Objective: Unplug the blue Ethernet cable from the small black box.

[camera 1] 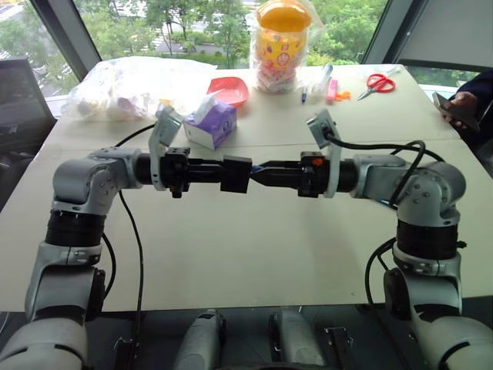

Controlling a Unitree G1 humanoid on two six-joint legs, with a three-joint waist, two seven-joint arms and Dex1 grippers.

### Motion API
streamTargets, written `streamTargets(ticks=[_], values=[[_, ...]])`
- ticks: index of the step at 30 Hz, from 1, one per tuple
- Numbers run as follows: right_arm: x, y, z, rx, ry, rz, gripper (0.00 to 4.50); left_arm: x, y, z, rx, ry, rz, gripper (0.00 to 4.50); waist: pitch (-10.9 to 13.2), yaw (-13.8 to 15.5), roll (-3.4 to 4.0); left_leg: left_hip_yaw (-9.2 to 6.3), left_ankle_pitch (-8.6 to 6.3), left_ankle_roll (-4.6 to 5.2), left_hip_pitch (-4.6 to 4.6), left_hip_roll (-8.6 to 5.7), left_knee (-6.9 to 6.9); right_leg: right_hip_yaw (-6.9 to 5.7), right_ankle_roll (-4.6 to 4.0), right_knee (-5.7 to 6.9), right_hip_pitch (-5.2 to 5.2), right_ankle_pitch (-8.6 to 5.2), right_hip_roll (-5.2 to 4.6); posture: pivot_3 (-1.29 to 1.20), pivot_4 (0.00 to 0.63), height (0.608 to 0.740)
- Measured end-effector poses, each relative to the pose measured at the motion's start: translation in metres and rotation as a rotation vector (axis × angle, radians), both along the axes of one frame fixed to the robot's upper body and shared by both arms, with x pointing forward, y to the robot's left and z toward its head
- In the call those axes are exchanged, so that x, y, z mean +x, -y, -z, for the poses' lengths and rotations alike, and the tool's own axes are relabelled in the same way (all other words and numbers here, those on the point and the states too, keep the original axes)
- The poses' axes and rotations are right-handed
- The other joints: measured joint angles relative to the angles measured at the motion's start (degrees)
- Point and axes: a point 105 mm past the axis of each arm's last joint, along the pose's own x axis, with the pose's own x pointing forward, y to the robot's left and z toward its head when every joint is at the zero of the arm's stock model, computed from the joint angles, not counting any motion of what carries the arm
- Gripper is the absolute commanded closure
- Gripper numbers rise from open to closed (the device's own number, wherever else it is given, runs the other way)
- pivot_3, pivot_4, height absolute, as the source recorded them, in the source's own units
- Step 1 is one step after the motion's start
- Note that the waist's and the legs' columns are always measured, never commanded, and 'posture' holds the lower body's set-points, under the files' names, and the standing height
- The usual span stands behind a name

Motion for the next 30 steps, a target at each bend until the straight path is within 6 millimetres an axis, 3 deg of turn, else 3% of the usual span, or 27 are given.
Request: streamTargets(ticks=[3, 5, 26, 27, 30], values=[[0.000, 0.001, 0.000, -0.002, -0.002, 0.003, 3.50, 0.000, 0.000, 0.001, -0.001, -0.002, 0.002, 4.07, 0.0, 0.0, 0.00, 0.00, 0.00, 0.00, 0.00, 0.00, 0.00, 0.00, 0.00, 0.00, 0.00, 0.00, 0.00, 0.00, 0.150, 0.740], [0.001, 0.003, 0.000, -0.003, -0.005, 0.009, 4.43, -0.001, -0.001, -0.001, 0.000, 0.004, 0.001, 4.07, 0.0, 0.0, 0.00, 0.00, 0.00, 0.00, 0.00, 0.00, 0.00, 0.00, 0.00, 0.00, 0.00, 0.00, 0.00, 0.00, 0.150, 0.740], [0.001, 0.002, 0.005, 0.028, -0.044, -0.004, 4.48, -0.005, -0.007, 0.000, 0.005, -0.006, 0.002, 4.07, 0.0, 0.0, 0.00, 0.01, 0.00, 0.00, 0.00, 0.01, 0.00, 0.00, 0.00, 0.00, 0.00, 0.00, 0.00, 0.00, 0.150, 0.740], [0.004, 0.007, 0.007, 0.024, -0.055, 0.012, 4.48, -0.004, -0.010, 0.000, 0.017, -0.004, -0.013, 4.07, 0.0, 0.0, 0.00, 0.01, 0.00, 0.00, 0.00, 0.01, 0.00, 0.00, 0.00, 0.00, 0.00, 0.00, 0.00, 0.00, 0.150, 0.740], [0.023, 0.051, 0.013, -0.001, -0.075, 0.194, 4.48, -0.005, -0.026, 0.004, 0.047, -0.017, -0.054, 4.07, 0.0, 0.3, 0.00, 0.04, -0.04, 0.07, -0.01, -0.04, -0.01, 0.00, 0.01, -0.03, 0.01, 0.00, -0.03, 0.00, 0.150, 0.740]])
